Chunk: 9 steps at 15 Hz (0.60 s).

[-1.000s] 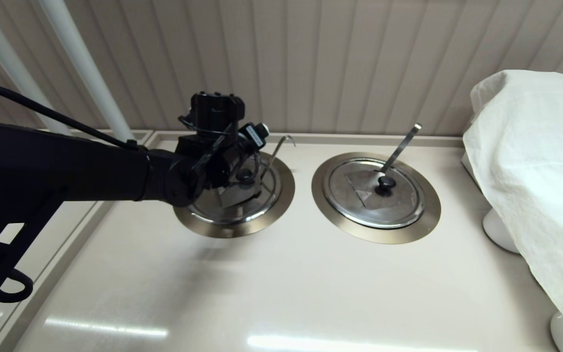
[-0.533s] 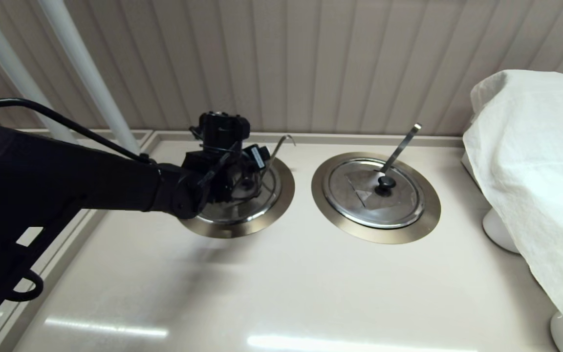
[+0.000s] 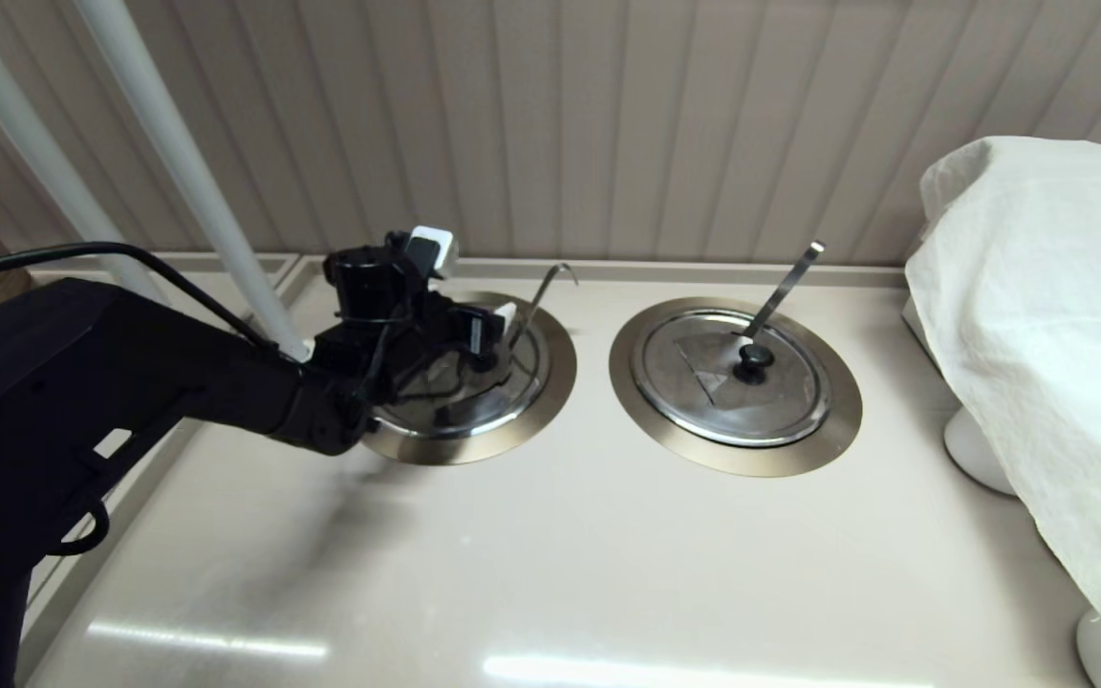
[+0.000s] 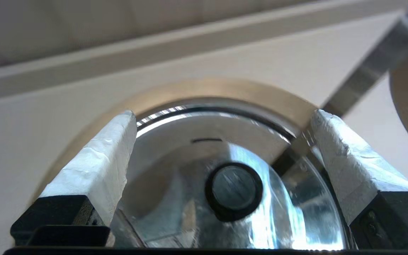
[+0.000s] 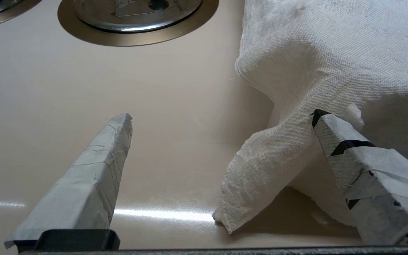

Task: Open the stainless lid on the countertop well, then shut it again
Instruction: Put the spoon in the groove

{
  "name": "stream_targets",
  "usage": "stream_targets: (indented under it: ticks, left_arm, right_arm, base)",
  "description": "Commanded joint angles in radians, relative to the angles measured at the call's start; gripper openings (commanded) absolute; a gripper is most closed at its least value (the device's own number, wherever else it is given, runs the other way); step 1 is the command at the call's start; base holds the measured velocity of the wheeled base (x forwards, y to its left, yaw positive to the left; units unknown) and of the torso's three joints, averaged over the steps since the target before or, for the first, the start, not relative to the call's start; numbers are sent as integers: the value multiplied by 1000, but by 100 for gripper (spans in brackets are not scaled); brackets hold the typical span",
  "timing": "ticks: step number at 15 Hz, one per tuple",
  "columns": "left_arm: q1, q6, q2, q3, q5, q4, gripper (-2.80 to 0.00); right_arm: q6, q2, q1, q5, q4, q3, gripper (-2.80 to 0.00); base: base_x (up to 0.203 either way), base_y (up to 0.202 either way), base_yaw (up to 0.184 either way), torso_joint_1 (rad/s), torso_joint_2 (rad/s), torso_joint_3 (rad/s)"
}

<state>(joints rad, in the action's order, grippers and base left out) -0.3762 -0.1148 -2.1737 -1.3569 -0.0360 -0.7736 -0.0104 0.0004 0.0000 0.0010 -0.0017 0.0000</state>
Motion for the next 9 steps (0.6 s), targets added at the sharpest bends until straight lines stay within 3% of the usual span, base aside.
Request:
stream_targets:
  ticks: [1, 3, 9]
  left_arm:
    - [5, 14, -13, 27, 102, -9, 0]
    - [-1, 42, -6, 35, 125, -9, 0]
    - [-22, 39, -104, -12, 124, -33, 0]
  right_arm:
    - [0, 1, 0, 1, 0, 0, 0]
    - [0, 1, 0, 1, 0, 0, 0]
    - [0, 1, 0, 1, 0, 0, 0]
  base:
    - [0, 0, 0, 0, 0, 0]
    - [0, 0, 0, 0, 0, 0]
    - [0, 0, 0, 0, 0, 0]
